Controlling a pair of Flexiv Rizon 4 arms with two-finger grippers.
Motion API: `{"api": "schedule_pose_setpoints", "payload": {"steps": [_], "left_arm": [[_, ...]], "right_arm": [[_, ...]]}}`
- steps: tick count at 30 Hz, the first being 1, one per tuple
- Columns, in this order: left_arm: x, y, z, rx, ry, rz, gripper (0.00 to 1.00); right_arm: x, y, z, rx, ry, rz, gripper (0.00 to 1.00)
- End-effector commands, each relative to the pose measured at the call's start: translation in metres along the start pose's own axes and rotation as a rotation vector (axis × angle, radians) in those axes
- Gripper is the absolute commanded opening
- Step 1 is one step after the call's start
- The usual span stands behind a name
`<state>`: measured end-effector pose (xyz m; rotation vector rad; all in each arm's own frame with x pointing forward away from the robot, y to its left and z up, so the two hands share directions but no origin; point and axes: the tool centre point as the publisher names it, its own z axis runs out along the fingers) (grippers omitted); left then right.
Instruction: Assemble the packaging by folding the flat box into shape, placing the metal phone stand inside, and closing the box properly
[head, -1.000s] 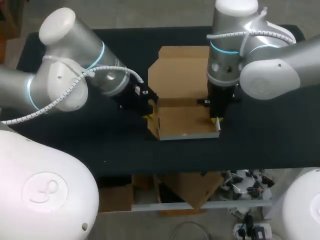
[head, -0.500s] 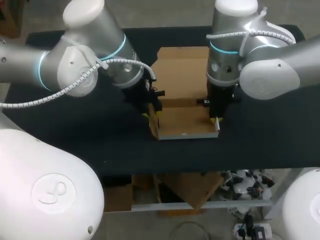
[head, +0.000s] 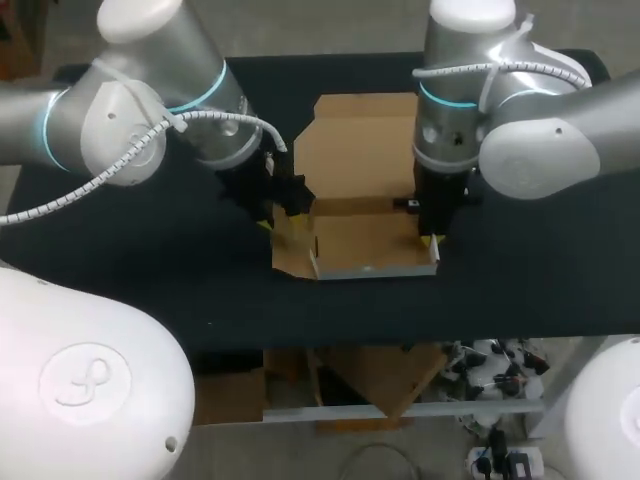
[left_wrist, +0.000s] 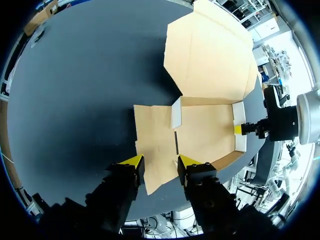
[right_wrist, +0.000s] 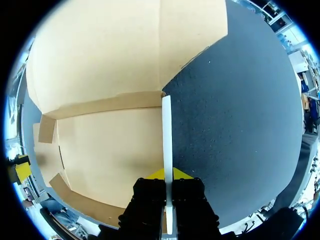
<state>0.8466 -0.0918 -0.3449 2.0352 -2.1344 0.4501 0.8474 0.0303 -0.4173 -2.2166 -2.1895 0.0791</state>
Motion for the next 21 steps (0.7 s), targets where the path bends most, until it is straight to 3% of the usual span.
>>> {"api": "schedule_pose_setpoints", "payload": {"steps": [1,12,21], "left_arm": [[-0.019,0.005,-0.004,0.012,0.084,-0.001,0.42],[-0.05,0.003,0.007,0.016,0.161,-0.011,0.35],[-0.058,0.002,0.024,0.011,0.213,-0.015,0.3]], "right_arm": [[0.0,0.0,0.0,0.0,-0.002,0.001,0.0],[0.0,0.0,0.0,0.0,-0.002,0.001,0.0],[0.0,0.0,0.0,0.0,-0.002,0.001,0.0]]}}
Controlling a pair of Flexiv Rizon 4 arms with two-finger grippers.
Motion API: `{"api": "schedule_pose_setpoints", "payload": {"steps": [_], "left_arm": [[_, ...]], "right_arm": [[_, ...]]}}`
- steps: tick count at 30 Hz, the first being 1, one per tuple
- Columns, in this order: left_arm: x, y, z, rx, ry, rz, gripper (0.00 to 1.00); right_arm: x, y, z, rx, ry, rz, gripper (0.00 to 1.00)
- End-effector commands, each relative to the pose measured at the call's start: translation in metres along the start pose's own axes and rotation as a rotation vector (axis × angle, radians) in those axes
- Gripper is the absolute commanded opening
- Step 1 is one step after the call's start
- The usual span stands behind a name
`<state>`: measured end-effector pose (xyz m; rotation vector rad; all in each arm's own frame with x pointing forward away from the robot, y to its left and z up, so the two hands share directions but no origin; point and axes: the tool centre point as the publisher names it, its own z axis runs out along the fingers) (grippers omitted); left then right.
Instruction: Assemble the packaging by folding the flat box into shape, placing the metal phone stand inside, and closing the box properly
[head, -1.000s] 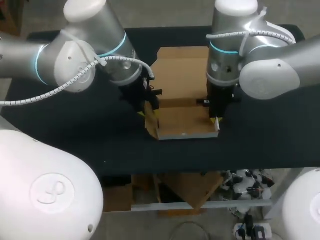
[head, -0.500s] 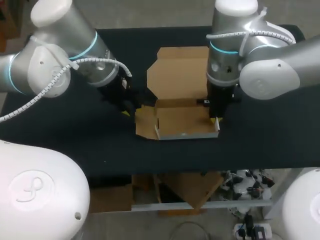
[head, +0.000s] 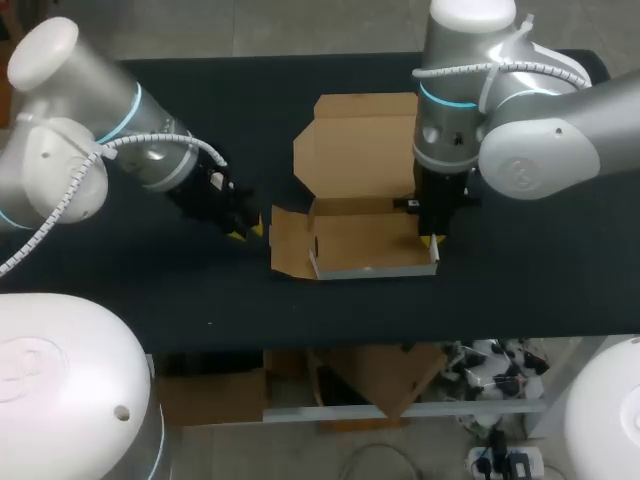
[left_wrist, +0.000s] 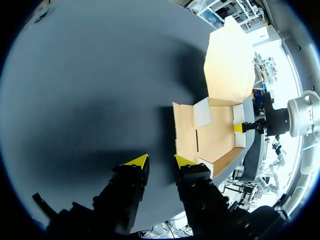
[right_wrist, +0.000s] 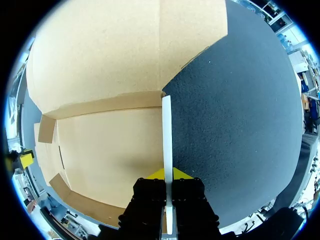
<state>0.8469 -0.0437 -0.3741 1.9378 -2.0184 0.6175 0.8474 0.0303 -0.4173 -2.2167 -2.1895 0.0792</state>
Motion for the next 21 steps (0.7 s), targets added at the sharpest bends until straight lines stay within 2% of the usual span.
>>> {"api": "schedule_pose_setpoints", "payload": {"steps": [1,11,17,21], "left_arm": [[-0.005,-0.003,0.013,-0.003,0.045,0.0,0.3],[0.001,0.0,0.029,-0.008,0.109,0.013,0.32],[0.006,0.0,0.033,-0.01,0.126,0.022,0.18],[0.004,0.0,0.032,-0.005,0.123,0.02,0.2]], "right_arm": [[0.0,0.0,0.0,0.0,-0.002,0.001,0.0],[0.0,0.0,0.0,0.0,-0.002,0.001,0.0],[0.0,0.0,0.0,0.0,-0.002,0.001,0.0],[0.0,0.0,0.0,0.0,-0.002,0.001,0.0]]}}
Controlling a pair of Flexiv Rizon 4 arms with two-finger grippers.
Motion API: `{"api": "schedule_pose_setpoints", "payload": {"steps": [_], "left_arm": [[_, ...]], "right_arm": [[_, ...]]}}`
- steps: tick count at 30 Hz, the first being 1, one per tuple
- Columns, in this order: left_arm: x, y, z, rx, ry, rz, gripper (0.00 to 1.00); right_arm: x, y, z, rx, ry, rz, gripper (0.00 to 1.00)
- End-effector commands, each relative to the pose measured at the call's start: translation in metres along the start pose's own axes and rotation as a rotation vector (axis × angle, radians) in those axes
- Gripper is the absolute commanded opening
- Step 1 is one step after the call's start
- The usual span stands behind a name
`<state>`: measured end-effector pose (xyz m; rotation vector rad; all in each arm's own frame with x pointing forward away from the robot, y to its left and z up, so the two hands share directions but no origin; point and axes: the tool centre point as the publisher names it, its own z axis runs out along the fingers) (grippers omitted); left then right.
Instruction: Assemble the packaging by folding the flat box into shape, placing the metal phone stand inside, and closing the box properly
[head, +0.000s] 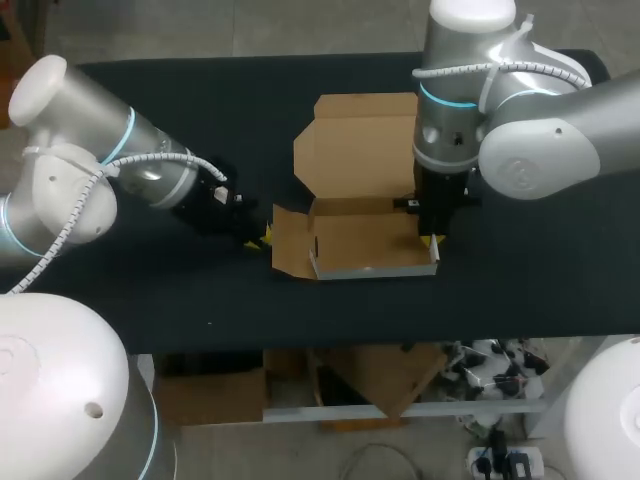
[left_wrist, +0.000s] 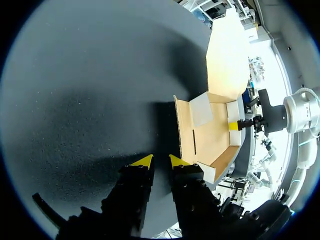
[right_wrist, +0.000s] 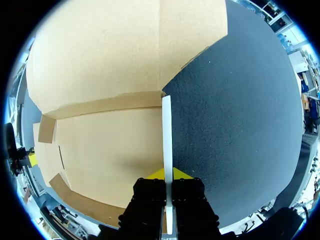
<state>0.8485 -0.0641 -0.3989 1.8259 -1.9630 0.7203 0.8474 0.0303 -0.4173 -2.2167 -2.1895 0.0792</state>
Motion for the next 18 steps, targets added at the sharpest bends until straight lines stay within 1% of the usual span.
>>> {"api": "schedule_pose_setpoints", "payload": {"steps": [1,2,4,13,18], "left_arm": [[-0.003,-0.001,-0.002,0.004,-0.009,-0.004,0.21],[-0.005,-0.001,-0.003,0.007,-0.013,-0.006,0.24],[-0.007,-0.002,-0.006,0.012,-0.017,-0.011,0.26],[-0.018,-0.003,-0.016,0.034,-0.029,-0.017,0.28],[-0.02,-0.003,-0.025,0.048,-0.034,-0.015,0.27]], "right_arm": [[0.0,0.0,0.0,0.0,-0.002,0.001,0.0],[0.0,0.0,0.0,0.0,-0.002,0.001,0.0],[0.0,0.0,0.0,0.0,-0.002,0.001,0.0],[0.0,0.0,0.0,0.0,-0.002,0.001,0.0],[0.0,0.0,0.0,0.0,-0.002,0.001,0.0]]}}
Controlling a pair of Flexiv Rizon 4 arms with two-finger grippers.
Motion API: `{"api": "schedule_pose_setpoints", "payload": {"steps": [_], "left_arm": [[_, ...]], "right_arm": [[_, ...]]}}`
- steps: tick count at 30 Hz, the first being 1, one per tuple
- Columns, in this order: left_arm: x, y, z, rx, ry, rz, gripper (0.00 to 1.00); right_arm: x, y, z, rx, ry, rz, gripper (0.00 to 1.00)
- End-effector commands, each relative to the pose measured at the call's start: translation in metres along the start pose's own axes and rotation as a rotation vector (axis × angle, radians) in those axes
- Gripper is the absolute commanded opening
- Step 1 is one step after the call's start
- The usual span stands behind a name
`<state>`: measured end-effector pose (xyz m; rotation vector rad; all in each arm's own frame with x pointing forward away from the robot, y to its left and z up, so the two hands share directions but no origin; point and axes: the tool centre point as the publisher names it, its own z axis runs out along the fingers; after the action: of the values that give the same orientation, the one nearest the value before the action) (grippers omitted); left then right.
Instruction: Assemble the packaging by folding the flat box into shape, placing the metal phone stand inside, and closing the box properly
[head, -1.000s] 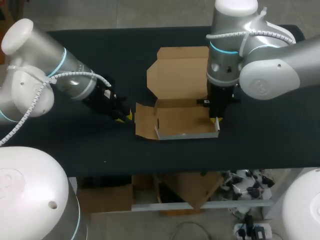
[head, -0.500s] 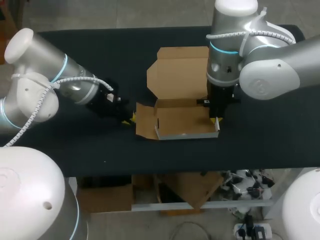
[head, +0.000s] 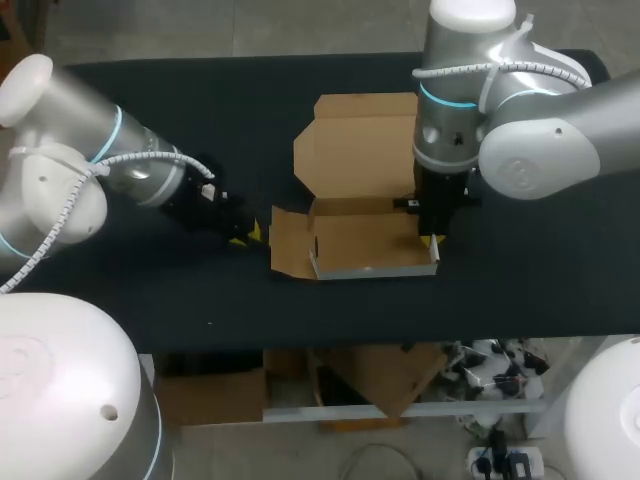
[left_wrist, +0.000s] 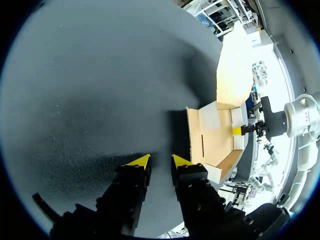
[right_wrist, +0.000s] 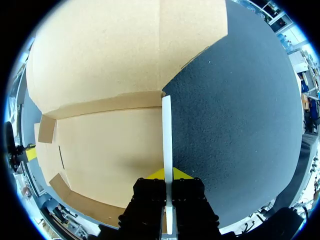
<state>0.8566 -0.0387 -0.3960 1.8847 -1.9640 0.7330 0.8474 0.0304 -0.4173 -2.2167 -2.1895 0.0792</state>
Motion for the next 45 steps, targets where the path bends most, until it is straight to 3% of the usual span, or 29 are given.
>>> {"api": "schedule_pose_setpoints", "payload": {"steps": [1,10,12,13,16,45], "left_arm": [[-0.002,0.004,-0.011,0.013,-0.007,0.005,0.27],[-0.002,0.003,-0.025,0.029,-0.03,0.02,0.25],[-0.004,0.002,-0.023,0.028,-0.03,0.022,0.21],[-0.005,0.002,-0.022,0.027,-0.03,0.022,0.13],[-0.007,0.003,-0.02,0.024,-0.025,0.021,0.0],[0.004,0.011,0.022,0.008,0.057,0.069,0.0]], "right_arm": [[0.0,0.0,0.0,0.0,-0.002,0.001,0.0],[0.0,0.0,0.0,0.0,-0.002,0.001,0.0],[0.0,0.0,0.0,0.0,-0.002,0.001,0.0],[0.0,0.0,0.0,0.0,-0.002,0.001,0.0],[0.0,0.0,0.0,0.0,-0.002,0.001,0.0],[0.0,0.0,0.0,0.0,-0.002,0.001,0.0]]}}
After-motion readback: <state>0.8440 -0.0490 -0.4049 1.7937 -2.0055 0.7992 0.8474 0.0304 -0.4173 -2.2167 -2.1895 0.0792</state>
